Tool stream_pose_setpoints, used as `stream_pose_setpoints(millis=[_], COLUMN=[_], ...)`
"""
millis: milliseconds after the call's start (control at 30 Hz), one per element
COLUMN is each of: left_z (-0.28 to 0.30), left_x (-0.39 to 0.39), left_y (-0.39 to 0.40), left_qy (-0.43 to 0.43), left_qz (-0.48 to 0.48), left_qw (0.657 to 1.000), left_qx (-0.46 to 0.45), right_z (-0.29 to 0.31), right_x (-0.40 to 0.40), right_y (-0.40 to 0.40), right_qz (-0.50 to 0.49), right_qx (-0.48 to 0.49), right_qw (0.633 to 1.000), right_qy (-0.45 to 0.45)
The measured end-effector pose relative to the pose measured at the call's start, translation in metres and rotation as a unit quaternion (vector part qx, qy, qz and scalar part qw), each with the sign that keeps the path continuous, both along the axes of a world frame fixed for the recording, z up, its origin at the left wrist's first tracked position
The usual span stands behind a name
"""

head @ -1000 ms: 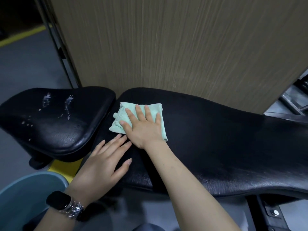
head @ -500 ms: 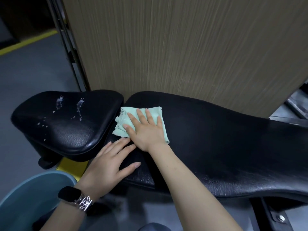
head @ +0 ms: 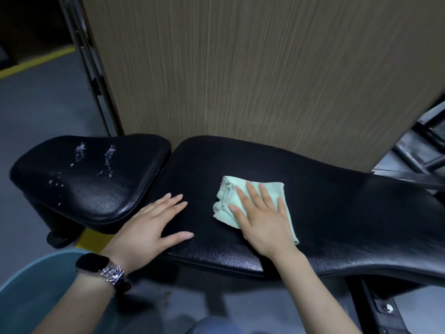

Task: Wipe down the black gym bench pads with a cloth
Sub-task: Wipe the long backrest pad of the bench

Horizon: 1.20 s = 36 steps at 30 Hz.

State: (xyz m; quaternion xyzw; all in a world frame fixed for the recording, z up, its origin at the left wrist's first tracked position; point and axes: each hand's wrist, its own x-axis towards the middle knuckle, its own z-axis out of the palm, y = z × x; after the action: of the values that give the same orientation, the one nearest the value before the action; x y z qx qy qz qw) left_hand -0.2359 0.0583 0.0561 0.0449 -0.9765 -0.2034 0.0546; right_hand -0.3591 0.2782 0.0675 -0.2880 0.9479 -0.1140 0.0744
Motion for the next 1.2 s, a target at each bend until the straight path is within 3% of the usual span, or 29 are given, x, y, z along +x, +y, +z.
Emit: stream_pose_setpoints(millis=[267, 500, 667, 867, 1033, 1200], left_z=[-0.001, -0.001, 0.005, 0.017, 0.020, 0.020], left_x=[-0.016, -0.042, -0.050, -0.057, -0.056, -0.057], left_y=[-0.004, -0.005, -0.008, -0.004, -0.007, -0.004], left_qy=[0.002, -0.012, -0.013, -0.043, -0.065, -0.064], left_qz=[0.018, 0.015, 0.039, 0.040, 0.039, 0.043], left_qw=[1.000, 1.000, 0.997, 0.998, 0.997, 0.997], left_qx=[0.009, 0.015, 0.069, -0.008, -0.007, 0.009], right_z=[0.003, -0.010, -0.015, -0.012, -0.013, -0.017], right_x=[0.017, 0.044, 0.069, 0.099, 0.094, 0.081], right_y=[0.006, -0.039, -0.080, -0.119, -0.105, -0.075], right_qz=[-0.080, -0.010, 0.014, 0.052, 0.108, 0.092], right_qx=[0.013, -0.014, -0.058, -0.020, -0.049, -0.055], right_qw=[0.997, 0.998, 0.995, 0.997, 0.992, 0.992], right_qy=[0.003, 0.054, 0.076, 0.052, 0.051, 0.071])
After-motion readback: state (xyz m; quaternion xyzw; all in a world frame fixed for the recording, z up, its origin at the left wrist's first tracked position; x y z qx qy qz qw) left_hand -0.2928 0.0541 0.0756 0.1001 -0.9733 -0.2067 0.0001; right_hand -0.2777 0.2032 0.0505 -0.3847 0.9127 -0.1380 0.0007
